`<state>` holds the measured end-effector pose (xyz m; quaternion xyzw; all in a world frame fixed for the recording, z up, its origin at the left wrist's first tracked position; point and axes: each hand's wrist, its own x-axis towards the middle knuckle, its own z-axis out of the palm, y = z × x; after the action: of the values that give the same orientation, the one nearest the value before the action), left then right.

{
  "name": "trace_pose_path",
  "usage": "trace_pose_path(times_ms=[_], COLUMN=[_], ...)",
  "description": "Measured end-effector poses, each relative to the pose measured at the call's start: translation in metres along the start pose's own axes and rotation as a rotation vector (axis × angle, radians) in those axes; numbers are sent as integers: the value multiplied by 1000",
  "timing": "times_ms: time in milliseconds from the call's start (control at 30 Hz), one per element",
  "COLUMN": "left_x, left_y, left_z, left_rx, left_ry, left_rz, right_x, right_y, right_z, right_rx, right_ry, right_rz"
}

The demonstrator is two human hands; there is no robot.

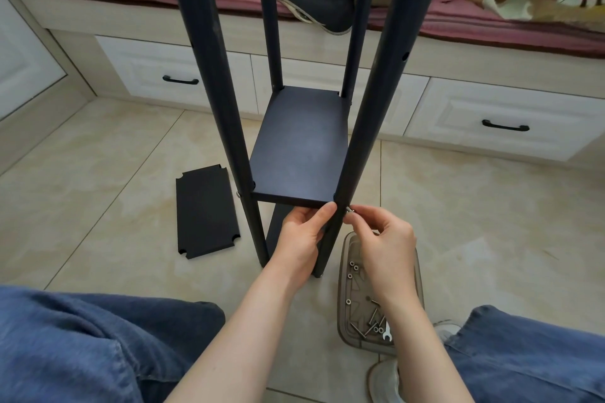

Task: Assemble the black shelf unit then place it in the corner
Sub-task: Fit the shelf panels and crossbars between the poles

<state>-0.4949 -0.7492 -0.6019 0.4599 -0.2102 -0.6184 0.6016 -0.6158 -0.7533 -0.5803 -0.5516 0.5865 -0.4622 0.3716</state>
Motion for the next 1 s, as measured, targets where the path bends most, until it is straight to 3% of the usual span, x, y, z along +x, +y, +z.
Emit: trace_pose_path(times_ms=[233,733,1000], left_x=[1,5,5], left_y=[-2,-5,-6], left_z=[-1,-2,-3], left_rx=[-7,17,44], left_ry=[-7,2,-29], left_rz=[-18,-42,-17], right_x=[1,-1,4], right_y=[1,-4,0], right_z=[-3,-4,-4], right_rx=[58,-136,-86], right_ry=[-7,-18,7], right_rz=[61,-126,-93])
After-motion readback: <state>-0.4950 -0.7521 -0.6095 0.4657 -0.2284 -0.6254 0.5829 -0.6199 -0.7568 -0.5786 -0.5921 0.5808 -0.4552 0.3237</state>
